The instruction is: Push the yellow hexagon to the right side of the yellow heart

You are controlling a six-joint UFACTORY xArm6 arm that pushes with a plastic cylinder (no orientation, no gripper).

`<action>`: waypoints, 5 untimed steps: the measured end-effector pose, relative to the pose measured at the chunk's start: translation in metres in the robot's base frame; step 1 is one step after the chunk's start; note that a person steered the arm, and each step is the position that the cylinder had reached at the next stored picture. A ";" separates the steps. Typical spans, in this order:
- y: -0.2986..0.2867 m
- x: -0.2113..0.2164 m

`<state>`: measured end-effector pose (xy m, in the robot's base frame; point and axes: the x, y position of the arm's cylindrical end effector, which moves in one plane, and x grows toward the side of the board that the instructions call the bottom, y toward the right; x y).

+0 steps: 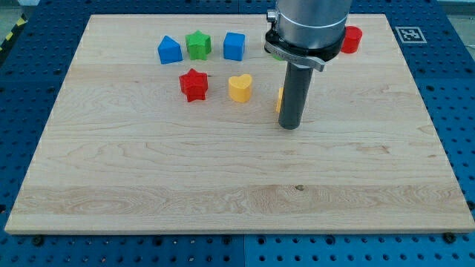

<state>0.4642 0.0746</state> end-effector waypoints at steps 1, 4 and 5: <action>0.000 -0.006; 0.000 -0.019; 0.000 -0.024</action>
